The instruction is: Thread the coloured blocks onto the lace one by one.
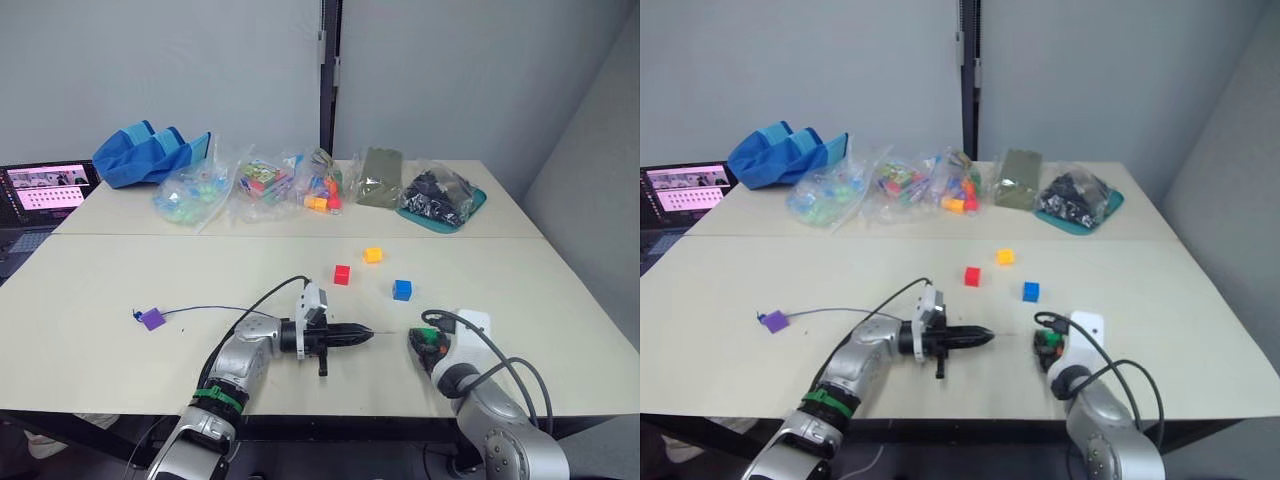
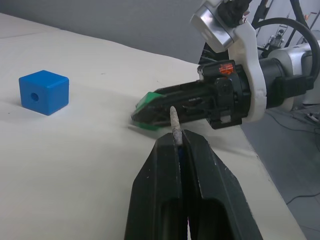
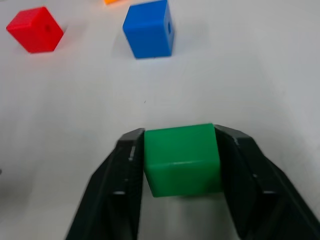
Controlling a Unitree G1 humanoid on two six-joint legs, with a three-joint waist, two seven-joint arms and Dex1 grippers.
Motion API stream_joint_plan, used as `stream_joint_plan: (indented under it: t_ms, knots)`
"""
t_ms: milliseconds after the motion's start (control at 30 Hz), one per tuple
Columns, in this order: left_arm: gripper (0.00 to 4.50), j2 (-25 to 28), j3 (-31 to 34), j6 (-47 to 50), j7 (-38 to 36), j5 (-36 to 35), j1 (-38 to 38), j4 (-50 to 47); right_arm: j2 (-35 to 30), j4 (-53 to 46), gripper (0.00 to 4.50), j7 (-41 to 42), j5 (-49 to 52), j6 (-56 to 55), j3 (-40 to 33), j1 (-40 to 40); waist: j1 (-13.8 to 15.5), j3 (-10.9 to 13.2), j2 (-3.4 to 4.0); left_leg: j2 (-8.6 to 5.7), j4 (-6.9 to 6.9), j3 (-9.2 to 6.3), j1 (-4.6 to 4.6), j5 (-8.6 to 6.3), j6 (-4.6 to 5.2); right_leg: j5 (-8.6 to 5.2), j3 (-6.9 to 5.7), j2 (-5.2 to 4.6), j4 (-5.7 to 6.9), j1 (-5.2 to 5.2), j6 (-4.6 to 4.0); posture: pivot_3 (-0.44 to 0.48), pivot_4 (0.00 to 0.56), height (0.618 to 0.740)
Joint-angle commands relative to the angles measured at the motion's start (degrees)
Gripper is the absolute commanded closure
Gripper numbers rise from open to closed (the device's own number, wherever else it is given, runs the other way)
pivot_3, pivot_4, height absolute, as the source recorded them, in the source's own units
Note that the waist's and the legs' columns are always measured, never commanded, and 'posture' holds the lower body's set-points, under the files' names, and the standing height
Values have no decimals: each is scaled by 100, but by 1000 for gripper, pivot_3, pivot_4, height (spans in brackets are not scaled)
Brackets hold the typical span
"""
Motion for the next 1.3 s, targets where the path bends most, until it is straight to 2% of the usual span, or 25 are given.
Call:
stream_joint_plan:
  t_ms: [33, 133, 233, 367, 433, 500, 567, 667, 800, 967, 1133, 1267, 1300]
  knots:
    - [4500, -2, 8, 21, -28, -9, -11, -101, -241, -425, 915, 112, 199, 54, -243, -196, 6, 0, 0, 0, 0, 0, -1, 0, 0, 0, 0, 0, 0, 0, 0, 0, 150, 740]
    - [4500, 40, 2, 18, -36, 5, 26, -134, -670, -686, 37, 361, 480, 235, -583, -342, 15, 0, 0, 0, 1, 0, -6, 0, 0, 0, 0, -1, -1, -3, 0, 0, 150, 740]
    - [4500, 53, 24, 4, -22, -8, 49, -137, -1101, -819, 37, 614, 935, 519, -1161, -599, 16, 1, -1, 0, 0, -1, -8, 0, 0, 0, -2, -1, -4, -4, 0, 0, 150, 740]
    - [4500, 41, 30, -24, 2, -1, 60, -118, -1709, -593, 37, 995, 1379, 794, -1560, -975, 16, 1, -1, 0, 0, -1, -8, -1, 1, 0, -3, 0, -6, -4, 0, 0, 150, 740]
    - [4500, 5, 4, -70, 50, 42, 71, -133, -2825, -157, 37, 2030, 1561, 757, -1385, -1210, 9, 3, 1, 0, 1, -1, -10, -1, 1, 1, -1, -1, -7, -3, 0, 0, 150, 740]
    - [4500, 9, -44, -105, 92, 132, 79, -180, -4352, 164, 37, 3446, 1427, 348, -828, -1136, 29, 8, 10, -3, 5, 4, -12, -2, 3, 3, 2, -4, -14, -2, 4, 0, 150, 740]
    - [4500, 37, -89, -120, 106, 204, 73, -239, -5463, 491, 37, 4519, 1206, -253, -284, -1140, 25, 8, 10, -2, -4, 2, -11, -6, 10, 1, -4, -4, -32, 0, 5, 0, 150, 740]
    - [4500, 87, -145, -142, 98, 270, 69, -323, -6354, 941, 37, 5562, 888, -1017, 460, -1371, -9, 8, 9, -1, 0, 2, -12, -10, 18, -2, -1, -2, -52, 6, 11, 0, 150, 740]
    - [4500, 113, -133, -112, 26, 180, 140, -543, -6757, 1491, 37, 6441, 218, -1777, 1444, -2006, 1, 10, 10, -1, 8, 5, -17, -9, 15, -1, 2, -3, -54, 4, 13, 0, 150, 740]
    - [4500, 226, -231, -1, 133, 299, 332, -856, -6259, 2619, 37, 7217, -1002, -2763, 2825, -3392, -4, 10, 10, 0, 11, 6, -15, -6, 11, 0, 2, -3, -54, 3, 19, 0, 150, 740]
    - [4500, 301, -262, 7, 256, 315, 494, -1104, -5805, 3468, 37, 7594, -1639, -3295, 3343, -3878, 69, 11, 11, -1, 8, 5, -22, -5, 8, 5, -2, -4, -56, 1, 9, 0, 150, 740]
    - [4500, 368, -291, 24, 355, 351, 567, -1206, -5588, 3757, 37, 7799, -1843, -3403, 3434, -3961, 143, 11, 12, -1, 10, 6, -23, -3, 6, 6, -3, -4, -54, 1, 8, 0, 150, 740]
    - [4500, 382, -294, 19, 385, 365, 582, -1219, -5507, 3796, 278, 7835, -1809, -3316, 3419, -3962, 151, 11, 12, -1, 10, 6, -22, -3, 5, 7, -4, -4, -53, 1, 7, 0, 150, 740]
